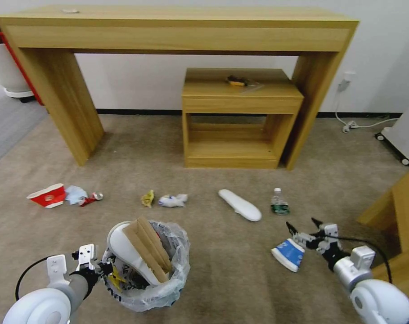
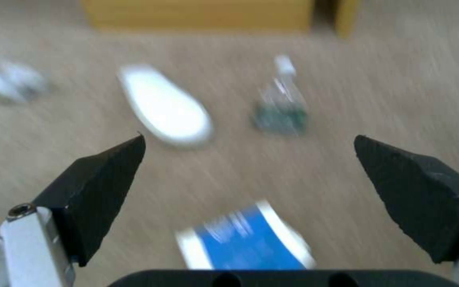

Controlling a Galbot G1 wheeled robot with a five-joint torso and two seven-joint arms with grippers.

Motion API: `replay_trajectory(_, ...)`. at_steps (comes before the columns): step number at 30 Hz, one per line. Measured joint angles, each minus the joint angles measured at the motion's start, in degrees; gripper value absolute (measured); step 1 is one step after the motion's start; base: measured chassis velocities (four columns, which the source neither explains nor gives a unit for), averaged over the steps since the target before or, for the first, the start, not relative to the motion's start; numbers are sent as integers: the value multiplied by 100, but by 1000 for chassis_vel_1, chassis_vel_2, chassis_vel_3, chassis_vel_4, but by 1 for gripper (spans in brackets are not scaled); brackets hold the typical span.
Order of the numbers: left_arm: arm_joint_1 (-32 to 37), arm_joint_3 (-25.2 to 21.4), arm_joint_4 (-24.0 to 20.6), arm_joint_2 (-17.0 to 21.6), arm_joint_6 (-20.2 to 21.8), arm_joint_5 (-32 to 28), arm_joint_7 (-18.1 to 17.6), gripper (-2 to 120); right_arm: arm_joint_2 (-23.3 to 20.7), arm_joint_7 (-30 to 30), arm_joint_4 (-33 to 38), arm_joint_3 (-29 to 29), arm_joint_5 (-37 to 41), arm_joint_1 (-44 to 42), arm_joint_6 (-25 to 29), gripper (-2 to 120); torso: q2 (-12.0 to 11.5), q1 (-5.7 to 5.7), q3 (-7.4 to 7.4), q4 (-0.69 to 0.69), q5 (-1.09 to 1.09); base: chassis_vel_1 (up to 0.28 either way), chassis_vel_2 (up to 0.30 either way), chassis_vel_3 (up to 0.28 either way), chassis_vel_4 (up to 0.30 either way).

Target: Pick up the trash bin and place the garbage on the floor into it.

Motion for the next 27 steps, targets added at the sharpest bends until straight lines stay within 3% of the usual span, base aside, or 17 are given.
replay_trajectory(6,90,-17,-63,1,0,10,3,0,97,-66,-872,-230,-214,179,-78,100,0,0,0,0,-4,-15,-36,55,39)
replay_trajectory(11,155,-19,-98,-2,-1,27,7,0,115,-556,-1493,-375,-645,393,69,100,0,0,0,2,-5,45,38,-43,-53)
replay_trajectory(17,160,62,-122,-53,-1,67,14,0,130,-642,-1896,-665,-973,696,189,100,0,0,0,1,-4,0,0,0,0)
replay_trajectory(27,196,35,-166,-85,-1,63,4,0,219,-646,-2294,-1128,-1613,1123,264,88,-1,0,0,2,-4,0,0,0,0)
